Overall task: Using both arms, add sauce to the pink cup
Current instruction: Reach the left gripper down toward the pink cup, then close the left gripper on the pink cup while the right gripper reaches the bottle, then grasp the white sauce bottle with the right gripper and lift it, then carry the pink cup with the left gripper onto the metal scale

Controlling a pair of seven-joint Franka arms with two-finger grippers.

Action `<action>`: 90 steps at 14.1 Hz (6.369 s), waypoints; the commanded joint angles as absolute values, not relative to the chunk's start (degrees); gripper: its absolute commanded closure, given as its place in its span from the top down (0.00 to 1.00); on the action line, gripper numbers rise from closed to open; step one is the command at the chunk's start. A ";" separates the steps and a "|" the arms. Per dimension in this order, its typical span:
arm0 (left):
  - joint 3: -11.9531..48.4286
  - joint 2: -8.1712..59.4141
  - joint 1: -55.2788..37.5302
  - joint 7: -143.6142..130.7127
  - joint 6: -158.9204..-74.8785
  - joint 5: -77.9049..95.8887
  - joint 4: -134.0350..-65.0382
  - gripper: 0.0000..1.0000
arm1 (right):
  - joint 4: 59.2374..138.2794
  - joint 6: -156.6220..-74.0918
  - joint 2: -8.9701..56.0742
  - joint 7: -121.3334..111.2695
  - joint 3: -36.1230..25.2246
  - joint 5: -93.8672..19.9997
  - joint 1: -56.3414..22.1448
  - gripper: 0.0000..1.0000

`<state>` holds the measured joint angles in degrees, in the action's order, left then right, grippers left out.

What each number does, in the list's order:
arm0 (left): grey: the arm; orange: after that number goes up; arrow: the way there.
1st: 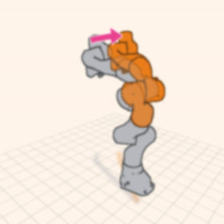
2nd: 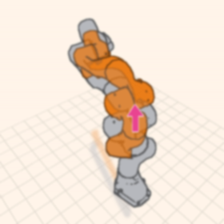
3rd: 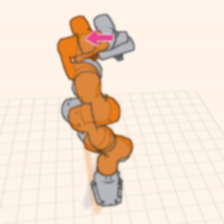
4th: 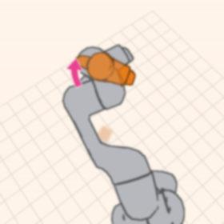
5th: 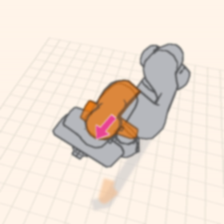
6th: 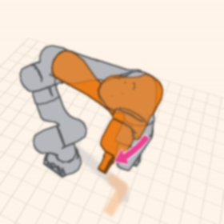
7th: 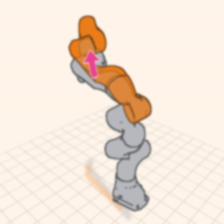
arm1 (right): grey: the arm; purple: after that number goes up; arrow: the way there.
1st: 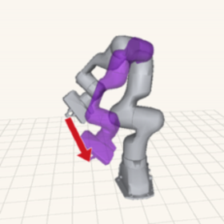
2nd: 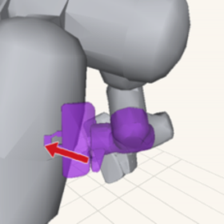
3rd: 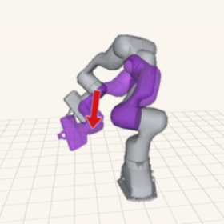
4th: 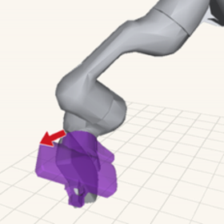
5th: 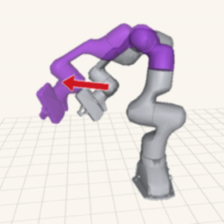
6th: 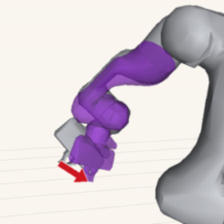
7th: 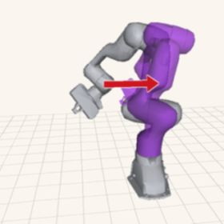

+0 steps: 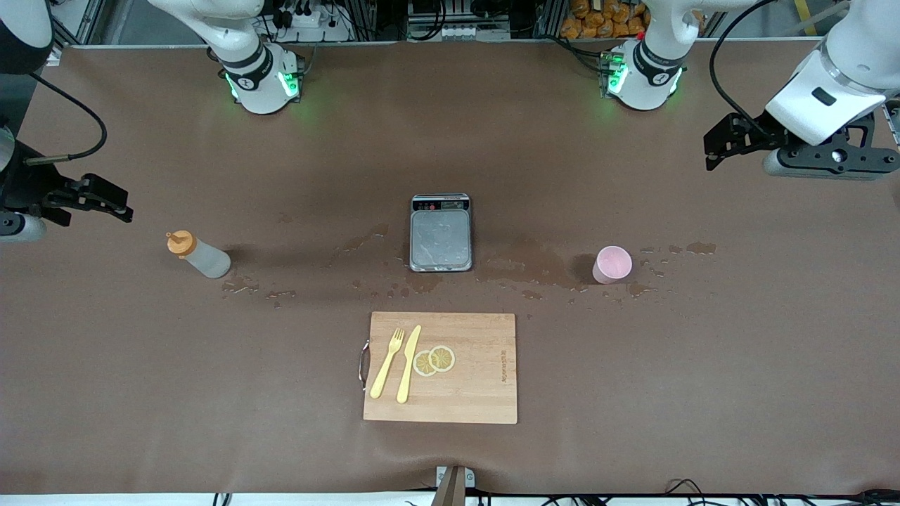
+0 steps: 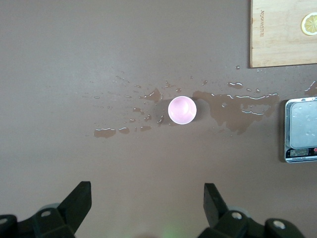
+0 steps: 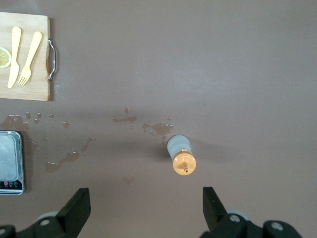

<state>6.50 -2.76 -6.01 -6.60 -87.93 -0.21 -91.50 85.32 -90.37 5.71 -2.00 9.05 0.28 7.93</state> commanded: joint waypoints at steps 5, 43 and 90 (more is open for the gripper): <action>6.42 -2.81 -5.71 -7.38 -87.19 0.88 -90.97 1.00 | 86.40 -90.35 4.66 -3.16 9.84 -0.79 9.32 1.00; 9.05 23.46 -2.81 -7.47 -126.30 -0.08 -111.97 1.00 | 85.08 -88.68 25.39 -3.34 9.67 -13.75 32.59 1.00; 22.32 24.16 -8.34 -42.86 -123.84 4.75 -100.38 0.00 | 85.60 -79.02 55.90 32.78 9.93 -37.71 40.17 1.00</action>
<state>22.24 22.05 -5.88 -38.10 -125.05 4.00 -103.62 86.41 -80.66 55.15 31.58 9.38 -36.61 40.15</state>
